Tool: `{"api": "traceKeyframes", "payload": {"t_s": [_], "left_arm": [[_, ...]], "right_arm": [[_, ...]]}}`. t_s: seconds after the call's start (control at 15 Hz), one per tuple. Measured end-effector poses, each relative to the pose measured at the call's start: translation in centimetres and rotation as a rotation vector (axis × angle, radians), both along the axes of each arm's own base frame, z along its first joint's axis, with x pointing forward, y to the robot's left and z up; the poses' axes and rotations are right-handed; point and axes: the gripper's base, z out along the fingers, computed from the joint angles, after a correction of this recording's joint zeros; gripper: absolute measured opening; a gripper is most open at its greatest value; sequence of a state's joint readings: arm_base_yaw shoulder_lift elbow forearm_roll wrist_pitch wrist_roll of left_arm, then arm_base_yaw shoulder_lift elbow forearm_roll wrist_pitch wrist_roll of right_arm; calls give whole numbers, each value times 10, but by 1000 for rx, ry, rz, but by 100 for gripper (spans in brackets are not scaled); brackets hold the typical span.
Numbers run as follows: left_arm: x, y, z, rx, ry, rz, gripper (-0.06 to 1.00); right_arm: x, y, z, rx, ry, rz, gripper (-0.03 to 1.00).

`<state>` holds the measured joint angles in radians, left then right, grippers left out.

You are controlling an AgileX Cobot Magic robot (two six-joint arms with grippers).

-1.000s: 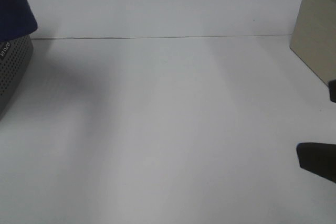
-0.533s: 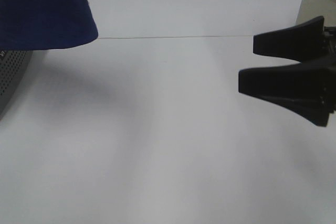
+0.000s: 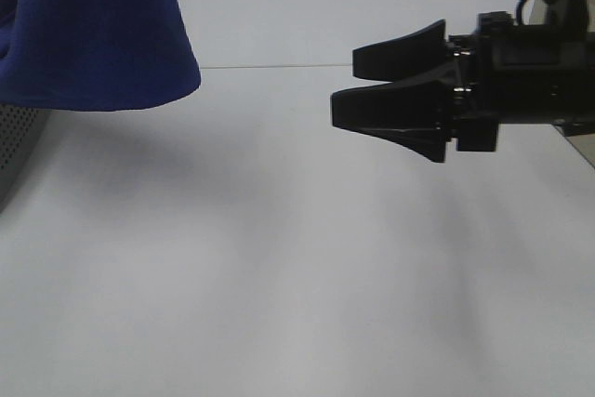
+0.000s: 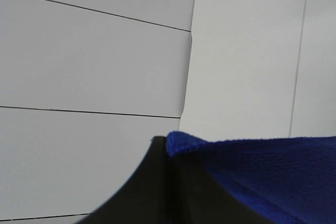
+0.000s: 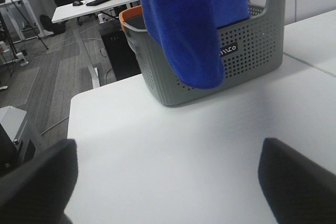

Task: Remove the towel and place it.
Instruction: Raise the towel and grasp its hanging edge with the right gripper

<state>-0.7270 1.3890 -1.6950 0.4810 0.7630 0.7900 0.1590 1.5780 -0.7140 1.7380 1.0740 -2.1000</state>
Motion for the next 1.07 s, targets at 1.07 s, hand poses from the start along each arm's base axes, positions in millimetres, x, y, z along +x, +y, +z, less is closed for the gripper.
{"api": "traceKeyframes", "payload": {"t_s": [1.07], "left_arm": [[-1,-8,-5,-77,77,-46,0]], "right_arm": [[66,135,-17,-1,-21,257,89]]}}
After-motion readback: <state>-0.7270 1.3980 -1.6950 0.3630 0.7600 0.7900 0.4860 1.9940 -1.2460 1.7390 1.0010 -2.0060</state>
